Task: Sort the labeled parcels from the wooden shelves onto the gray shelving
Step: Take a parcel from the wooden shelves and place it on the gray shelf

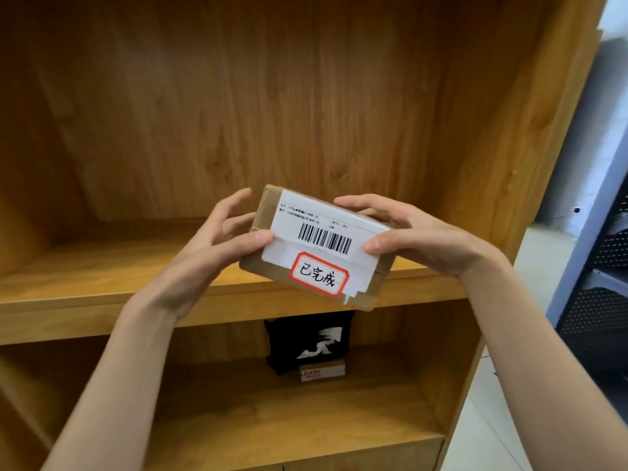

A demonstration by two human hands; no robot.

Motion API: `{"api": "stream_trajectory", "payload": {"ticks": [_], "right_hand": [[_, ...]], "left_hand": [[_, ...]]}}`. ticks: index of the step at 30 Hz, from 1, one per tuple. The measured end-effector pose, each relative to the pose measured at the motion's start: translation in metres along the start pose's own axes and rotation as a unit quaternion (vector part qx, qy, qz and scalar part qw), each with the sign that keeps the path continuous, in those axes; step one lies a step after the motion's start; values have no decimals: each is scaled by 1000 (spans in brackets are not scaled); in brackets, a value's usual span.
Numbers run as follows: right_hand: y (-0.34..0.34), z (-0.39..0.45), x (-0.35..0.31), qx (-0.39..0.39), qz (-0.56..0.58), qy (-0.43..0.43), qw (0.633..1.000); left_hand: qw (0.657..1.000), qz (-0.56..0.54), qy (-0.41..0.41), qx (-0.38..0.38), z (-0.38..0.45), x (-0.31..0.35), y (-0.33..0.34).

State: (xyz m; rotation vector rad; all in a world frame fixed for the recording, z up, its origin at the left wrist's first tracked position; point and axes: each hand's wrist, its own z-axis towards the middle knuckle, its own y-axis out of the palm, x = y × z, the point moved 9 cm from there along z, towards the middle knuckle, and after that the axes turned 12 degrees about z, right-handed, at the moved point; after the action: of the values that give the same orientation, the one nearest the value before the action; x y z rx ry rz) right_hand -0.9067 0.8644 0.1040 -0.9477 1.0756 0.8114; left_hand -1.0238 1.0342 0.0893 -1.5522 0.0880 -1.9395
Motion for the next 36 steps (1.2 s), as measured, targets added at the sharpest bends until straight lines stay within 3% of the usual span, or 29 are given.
{"api": "stream_trajectory", "payload": {"ticks": [4, 8, 11, 15, 18, 21, 24, 28, 36], "right_hand": [[2, -3, -1, -29, -13, 16, 999], [-7, -8, 6, -4, -12, 19, 1000], [-23, -17, 5, 78, -8, 4, 997], [-59, -53, -8, 245, -24, -38, 968], [-88, -101, -22, 368, -66, -84, 924], [-108, -155, -37, 455, -238, -106, 851], [-119, -204, -45, 498, -442, -72, 743], [-132, -267, -40, 507, -565, -13, 651], [-172, -379, -24, 544, -574, 85, 606]], "left_hand": [[998, 14, 22, -64, -6, 6, 18], [999, -12, 16, -34, -7, 3, 29], [999, -52, 3, 7, -2, 1, 37], [992, -112, 5, 65, 5, 9, 50], [985, -150, 18, 78, 11, 24, 71], [984, -168, 38, 52, 18, 49, 106], [981, -185, 60, 10, 22, 75, 153], [972, -217, 73, -45, 20, 103, 225], [957, -232, 88, -152, 17, 150, 355]]}}
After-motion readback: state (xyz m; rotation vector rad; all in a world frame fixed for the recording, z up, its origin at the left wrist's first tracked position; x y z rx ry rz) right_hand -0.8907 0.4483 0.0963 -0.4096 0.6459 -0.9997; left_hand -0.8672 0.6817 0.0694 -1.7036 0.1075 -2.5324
